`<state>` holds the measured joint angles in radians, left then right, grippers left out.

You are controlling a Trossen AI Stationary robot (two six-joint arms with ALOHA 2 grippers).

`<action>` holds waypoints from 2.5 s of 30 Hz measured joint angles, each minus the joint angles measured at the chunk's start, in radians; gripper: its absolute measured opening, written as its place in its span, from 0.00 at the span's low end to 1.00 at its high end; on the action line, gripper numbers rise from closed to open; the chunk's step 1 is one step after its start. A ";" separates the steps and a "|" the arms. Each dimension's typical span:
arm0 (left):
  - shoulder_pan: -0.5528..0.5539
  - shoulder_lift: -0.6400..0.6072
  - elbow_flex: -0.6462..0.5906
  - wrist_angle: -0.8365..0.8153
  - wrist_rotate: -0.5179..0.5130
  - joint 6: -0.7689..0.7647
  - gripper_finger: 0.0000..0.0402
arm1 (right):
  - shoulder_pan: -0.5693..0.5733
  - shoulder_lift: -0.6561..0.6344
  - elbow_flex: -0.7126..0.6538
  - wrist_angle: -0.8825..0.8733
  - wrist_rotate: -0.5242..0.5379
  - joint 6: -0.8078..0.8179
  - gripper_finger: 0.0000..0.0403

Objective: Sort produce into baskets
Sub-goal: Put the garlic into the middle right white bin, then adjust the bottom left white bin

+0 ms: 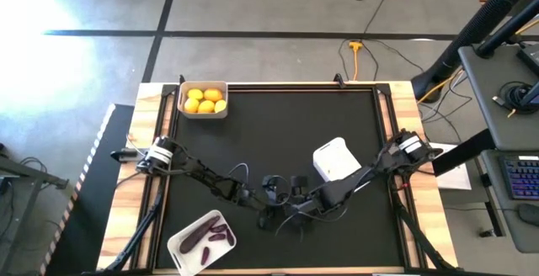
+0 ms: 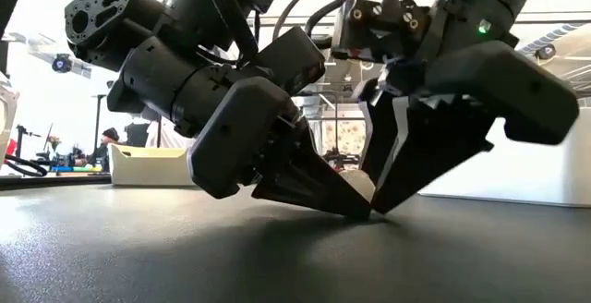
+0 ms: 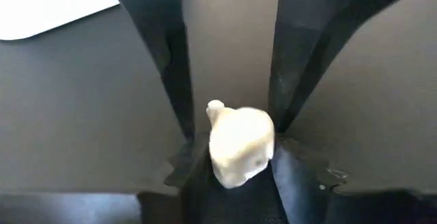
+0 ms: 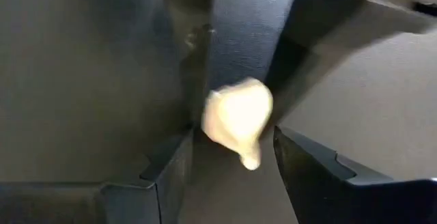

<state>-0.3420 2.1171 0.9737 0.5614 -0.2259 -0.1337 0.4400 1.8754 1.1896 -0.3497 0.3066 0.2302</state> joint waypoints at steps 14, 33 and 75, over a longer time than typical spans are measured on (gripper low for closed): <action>-0.001 -0.035 -0.003 -0.095 0.002 -0.003 0.46 | -0.025 0.055 0.002 0.043 0.026 0.007 0.34; -0.104 -0.534 -0.030 -1.158 -0.040 -0.253 0.45 | -0.015 -0.481 -0.037 -0.519 0.237 0.345 0.19; -0.183 -0.594 -0.088 -1.150 0.318 -0.383 0.45 | -0.018 -0.608 -0.208 -0.501 0.166 0.518 0.55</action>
<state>-0.5253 1.5227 0.8860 -0.5882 0.0921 -0.5171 0.4225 1.2671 0.9817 -0.8504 0.4728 0.7479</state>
